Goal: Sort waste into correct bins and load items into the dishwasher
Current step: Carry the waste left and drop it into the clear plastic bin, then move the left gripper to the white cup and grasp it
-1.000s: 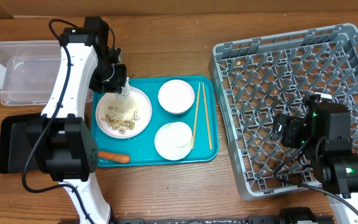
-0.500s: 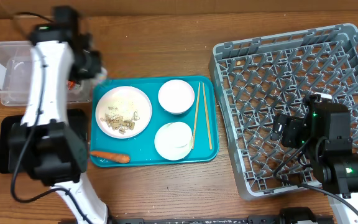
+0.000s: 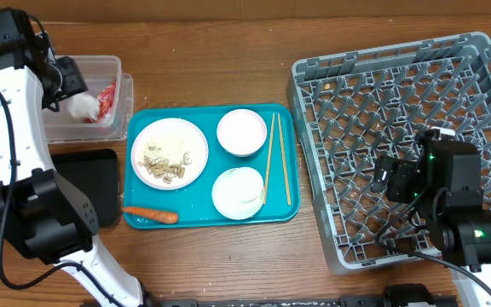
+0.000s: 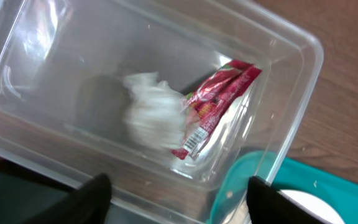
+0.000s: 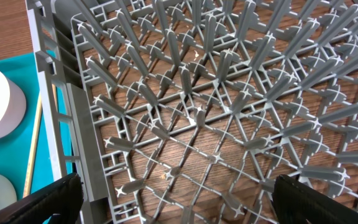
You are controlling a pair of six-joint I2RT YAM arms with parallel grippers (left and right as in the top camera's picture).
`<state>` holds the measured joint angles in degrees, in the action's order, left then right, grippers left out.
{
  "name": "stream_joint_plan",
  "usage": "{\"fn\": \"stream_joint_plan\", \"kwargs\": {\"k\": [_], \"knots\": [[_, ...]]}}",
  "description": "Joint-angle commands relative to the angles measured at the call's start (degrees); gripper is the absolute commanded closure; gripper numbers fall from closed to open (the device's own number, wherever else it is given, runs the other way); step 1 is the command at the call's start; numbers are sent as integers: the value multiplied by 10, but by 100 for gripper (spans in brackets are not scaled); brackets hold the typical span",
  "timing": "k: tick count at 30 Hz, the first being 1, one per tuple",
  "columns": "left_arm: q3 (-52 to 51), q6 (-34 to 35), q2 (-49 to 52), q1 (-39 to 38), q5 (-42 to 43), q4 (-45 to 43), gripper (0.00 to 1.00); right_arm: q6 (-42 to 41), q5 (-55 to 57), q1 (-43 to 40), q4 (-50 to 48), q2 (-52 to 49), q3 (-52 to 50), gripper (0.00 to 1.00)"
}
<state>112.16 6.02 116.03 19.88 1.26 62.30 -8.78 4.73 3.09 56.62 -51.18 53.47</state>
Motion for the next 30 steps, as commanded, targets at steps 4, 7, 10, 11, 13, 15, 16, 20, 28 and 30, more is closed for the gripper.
{"fn": "stream_joint_plan", "kwargs": {"k": [4,7,10,11,13,15,16,20,28,30], "knots": [[75,2,5,-6,-1,84,21,-2,3,2,-1,1,17,0],[106,3,-7,-19,5,139,19,-3,3,2,-4,1,17,0],[115,3,-32,-52,5,172,16,-2,3,2,-8,1,17,0],[115,2,-40,-63,2,180,13,-2,3,2,-7,1,17,0],[115,2,-61,-103,-4,218,12,-2,4,2,-3,1,17,0],[115,3,-71,-129,-4,248,12,-2,4,2,-1,1,17,0],[115,7,-75,-140,-4,265,13,-2,4,2,-1,1,17,0],[114,23,-81,-176,-13,342,14,-2,4,2,0,1,17,0],[7,37,-174,-245,20,345,20,-2,4,2,15,1,17,0],[-38,57,-218,-268,10,345,20,-3,4,2,16,1,17,0]]}}
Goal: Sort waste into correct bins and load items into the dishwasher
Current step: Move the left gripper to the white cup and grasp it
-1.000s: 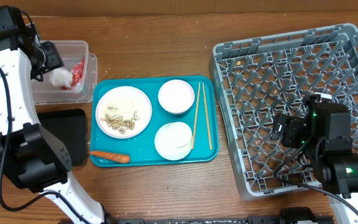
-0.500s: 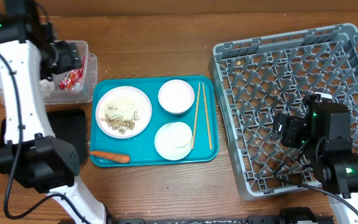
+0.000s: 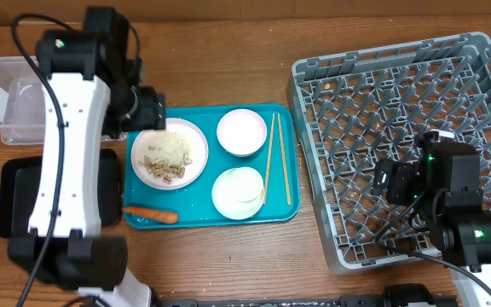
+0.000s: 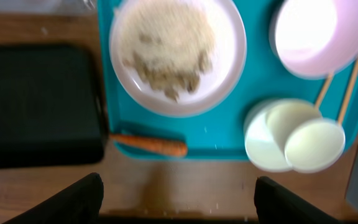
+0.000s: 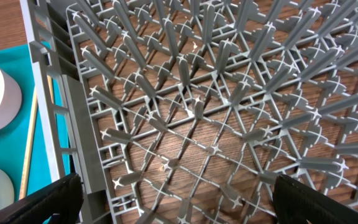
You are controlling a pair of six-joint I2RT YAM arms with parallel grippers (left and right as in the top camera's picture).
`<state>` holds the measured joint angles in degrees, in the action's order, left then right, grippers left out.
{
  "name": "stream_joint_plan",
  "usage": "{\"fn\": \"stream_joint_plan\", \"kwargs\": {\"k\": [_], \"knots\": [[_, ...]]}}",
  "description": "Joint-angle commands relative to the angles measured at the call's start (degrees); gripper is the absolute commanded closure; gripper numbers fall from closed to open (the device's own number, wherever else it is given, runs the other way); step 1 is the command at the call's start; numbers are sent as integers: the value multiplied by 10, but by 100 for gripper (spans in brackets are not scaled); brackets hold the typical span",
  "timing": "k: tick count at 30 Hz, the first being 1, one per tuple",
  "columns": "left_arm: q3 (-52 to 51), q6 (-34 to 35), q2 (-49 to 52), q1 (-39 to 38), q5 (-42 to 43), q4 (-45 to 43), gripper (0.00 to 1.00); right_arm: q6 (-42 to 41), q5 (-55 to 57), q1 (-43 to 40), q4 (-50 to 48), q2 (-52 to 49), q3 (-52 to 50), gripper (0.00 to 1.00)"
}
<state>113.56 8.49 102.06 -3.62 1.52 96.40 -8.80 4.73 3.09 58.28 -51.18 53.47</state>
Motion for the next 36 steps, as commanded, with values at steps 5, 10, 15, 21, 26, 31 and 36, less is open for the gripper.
{"fn": "stream_joint_plan", "kwargs": {"k": [5,10,15,21,26,31,36], "knots": [[-159,67,-188,-95,-21,-41,18,-2,4,2,-1,1,17,0],[-270,96,-242,-143,-14,-158,12,-2,4,2,-1,1,17,0],[-376,95,-226,-163,36,-283,12,-2,4,2,-1,1,17,0],[-450,95,-122,-174,106,-419,28,-2,4,2,-3,1,17,0],[-450,82,-75,-184,134,-433,32,-2,4,2,-3,1,17,0],[-451,82,-47,-201,121,-427,39,-2,4,2,-3,1,17,0],[-452,82,-21,-209,122,-425,66,-2,4,2,-3,1,17,0]]}}
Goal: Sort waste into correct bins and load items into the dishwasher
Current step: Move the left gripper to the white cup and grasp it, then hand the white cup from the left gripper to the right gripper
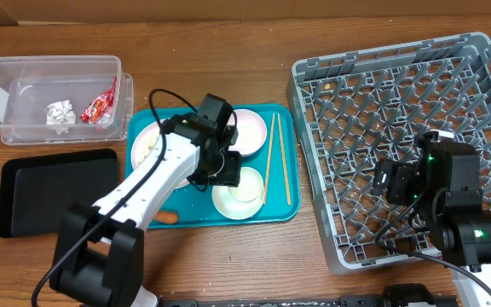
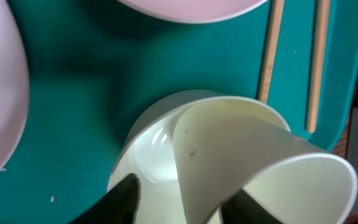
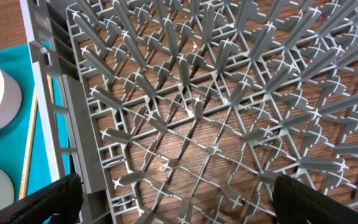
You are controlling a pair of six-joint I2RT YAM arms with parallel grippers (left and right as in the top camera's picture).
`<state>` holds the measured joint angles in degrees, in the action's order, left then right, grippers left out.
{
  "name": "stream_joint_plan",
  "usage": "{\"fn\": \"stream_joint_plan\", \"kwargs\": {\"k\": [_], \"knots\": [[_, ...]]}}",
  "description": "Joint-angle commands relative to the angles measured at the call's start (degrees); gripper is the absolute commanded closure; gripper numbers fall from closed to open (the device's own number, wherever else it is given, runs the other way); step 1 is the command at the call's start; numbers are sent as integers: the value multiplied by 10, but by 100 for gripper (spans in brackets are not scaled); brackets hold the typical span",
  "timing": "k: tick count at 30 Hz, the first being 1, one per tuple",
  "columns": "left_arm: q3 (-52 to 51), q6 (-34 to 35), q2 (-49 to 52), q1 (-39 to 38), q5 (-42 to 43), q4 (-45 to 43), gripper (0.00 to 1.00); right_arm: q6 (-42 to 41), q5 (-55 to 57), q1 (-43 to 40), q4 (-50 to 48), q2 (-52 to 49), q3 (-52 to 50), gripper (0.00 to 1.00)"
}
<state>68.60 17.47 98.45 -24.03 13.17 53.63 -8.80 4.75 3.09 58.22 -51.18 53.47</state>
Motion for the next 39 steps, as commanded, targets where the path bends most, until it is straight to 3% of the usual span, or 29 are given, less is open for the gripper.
{"fn": "stream_joint_plan", "kwargs": {"k": [1,5,14,17,20,25,31,39], "knots": [[-2,-8,15,-4,6,3,75,-2,3,2,-2,1,17,0],[0,-8,15,-2,6,5,95,-2,3,2,-2,1,17,0],[102,-60,15,44,10,115,96,-21,30,1,-2,1,17,0],[152,-94,15,69,71,139,96,-66,52,-10,-24,0,17,0],[181,-135,15,91,227,123,96,-34,-59,-26,-81,-9,17,0],[182,-146,16,101,460,66,96,51,-411,-35,-156,-63,17,0],[182,-148,16,81,529,29,96,123,-721,-35,-222,-135,17,0],[182,-112,16,67,593,-27,96,123,-786,-35,-265,-172,17,0]]}}
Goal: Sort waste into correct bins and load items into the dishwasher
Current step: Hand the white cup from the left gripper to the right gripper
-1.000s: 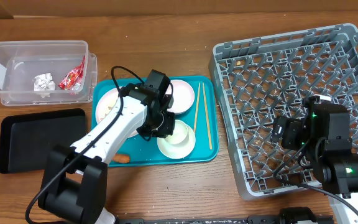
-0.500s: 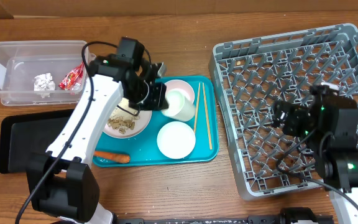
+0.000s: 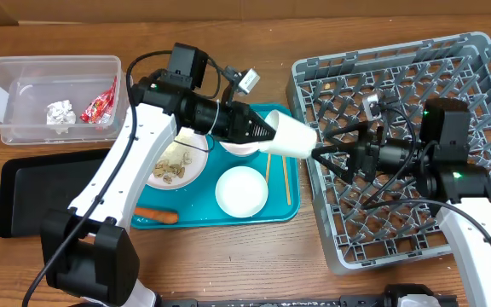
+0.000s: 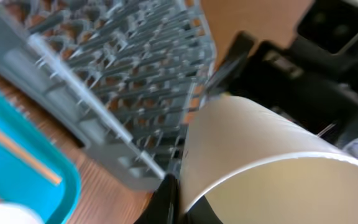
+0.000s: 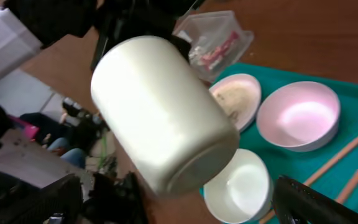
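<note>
A white cup (image 3: 292, 136) hangs on its side above the right edge of the teal tray (image 3: 143, 128), base pointing right. My left gripper (image 3: 267, 132) is shut on its rim; one dark finger (image 4: 166, 199) lies against the cup (image 4: 278, 168). My right gripper (image 3: 324, 155) stands open just right of the cup's base, over the left edge of the grey dish rack (image 3: 407, 213). From the right wrist the cup (image 5: 163, 112) fills the middle, between the spread fingers. On the tray lie a white bowl (image 3: 241, 189), a pink bowl (image 5: 300, 115), a food plate (image 3: 173, 162), chopsticks (image 3: 285, 183) and a carrot (image 3: 156, 213).
A clear bin (image 3: 24, 85) at the far left holds a crumpled napkin (image 3: 58, 111) and a red wrapper (image 3: 99, 107). A black tray (image 3: 15, 192) lies in front of it. The dish rack takes up the right side of the table.
My left gripper was down at the cup standing in the white bowl; now it holds the cup raised and tipped sideways. My right gripper has moved from over the rack to the cup's base.
My left gripper hung open over the clear bin with napkin and wrapper inside. Then it was above the tray, then low at the cup in the bowl. Now the cup is held up between both grippers, the bowl left alone on the tray.
</note>
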You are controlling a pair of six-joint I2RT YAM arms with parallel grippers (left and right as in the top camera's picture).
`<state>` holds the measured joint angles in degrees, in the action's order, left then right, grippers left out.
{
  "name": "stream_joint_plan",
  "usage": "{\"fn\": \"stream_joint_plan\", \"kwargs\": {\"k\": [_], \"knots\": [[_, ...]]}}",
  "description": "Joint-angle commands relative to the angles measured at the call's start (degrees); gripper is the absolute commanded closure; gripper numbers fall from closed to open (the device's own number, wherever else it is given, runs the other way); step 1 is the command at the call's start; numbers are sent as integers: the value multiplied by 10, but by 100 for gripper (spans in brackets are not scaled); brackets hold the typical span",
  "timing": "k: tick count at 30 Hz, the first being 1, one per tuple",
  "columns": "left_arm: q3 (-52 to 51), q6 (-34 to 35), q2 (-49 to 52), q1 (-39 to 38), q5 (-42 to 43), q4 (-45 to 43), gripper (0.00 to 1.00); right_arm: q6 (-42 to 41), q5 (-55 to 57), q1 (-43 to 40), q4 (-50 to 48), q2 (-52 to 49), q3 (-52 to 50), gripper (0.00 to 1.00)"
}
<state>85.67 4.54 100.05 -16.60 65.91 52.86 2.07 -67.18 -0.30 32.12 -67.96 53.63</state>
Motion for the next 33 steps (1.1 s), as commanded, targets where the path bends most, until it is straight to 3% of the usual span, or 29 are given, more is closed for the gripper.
{"fn": "stream_joint_plan", "kwargs": {"k": [1,7,12,21,33], "knots": [[12,36,0,-11,71,-37,96,14,-67,-1,-4,-4,15,0],[12,91,0,-38,79,-77,96,14,-75,-1,-16,-4,15,0],[12,95,0,-58,76,-82,96,11,-76,-1,-35,-4,15,0],[12,114,0,-59,76,-104,96,12,-101,-1,-38,-4,15,25],[12,120,0,-59,50,-109,92,12,-98,-1,-45,-4,15,43]]}}
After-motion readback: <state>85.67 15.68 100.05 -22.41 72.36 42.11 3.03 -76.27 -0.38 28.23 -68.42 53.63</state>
